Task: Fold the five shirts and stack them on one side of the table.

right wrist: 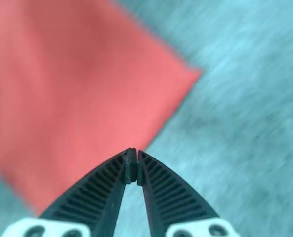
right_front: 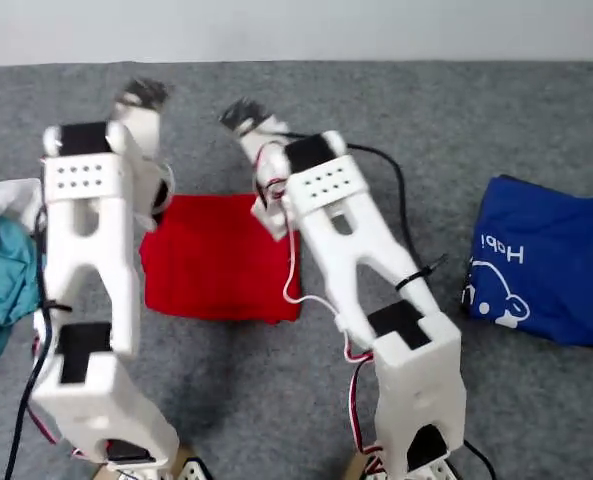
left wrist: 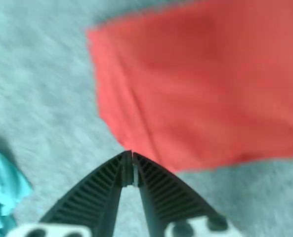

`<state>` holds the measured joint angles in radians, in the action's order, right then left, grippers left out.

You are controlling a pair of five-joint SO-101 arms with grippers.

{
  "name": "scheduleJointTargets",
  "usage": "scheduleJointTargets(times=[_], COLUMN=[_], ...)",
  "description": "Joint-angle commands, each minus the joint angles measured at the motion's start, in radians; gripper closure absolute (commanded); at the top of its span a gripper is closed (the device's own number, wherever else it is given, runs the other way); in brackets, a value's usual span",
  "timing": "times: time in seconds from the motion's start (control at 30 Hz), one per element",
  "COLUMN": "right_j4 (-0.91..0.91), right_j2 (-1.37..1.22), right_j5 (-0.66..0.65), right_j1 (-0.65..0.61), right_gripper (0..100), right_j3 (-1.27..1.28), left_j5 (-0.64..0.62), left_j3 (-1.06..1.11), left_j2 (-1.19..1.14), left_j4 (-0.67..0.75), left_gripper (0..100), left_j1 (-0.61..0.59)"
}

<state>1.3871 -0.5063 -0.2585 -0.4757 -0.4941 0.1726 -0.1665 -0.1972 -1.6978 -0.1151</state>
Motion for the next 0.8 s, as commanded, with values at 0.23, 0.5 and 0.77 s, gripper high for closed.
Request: scheduleJointTargets(times=[0.23, 0.5, 0.77], right_j4=[-0.269, -0.303, -0.16], right_j2=[-0.14, -0.248, -0.291], right_j5=[0.011, 0.008, 0.008], right_j1=[0.035, 0.077, 0.074], right_gripper=[98.8, 98.8, 98.8], right_j3=[-0.011, -0.046, -0.216], left_j5=[0.011, 0.057, 0.087], left_j3=[0.446, 0.556, 0.509], left_j2=[0.1, 0.098, 0.106], left_j4=[0.255, 0.341, 0.319], left_gripper=[100, 100, 100], left_j1=[0.029, -0.041, -0.084])
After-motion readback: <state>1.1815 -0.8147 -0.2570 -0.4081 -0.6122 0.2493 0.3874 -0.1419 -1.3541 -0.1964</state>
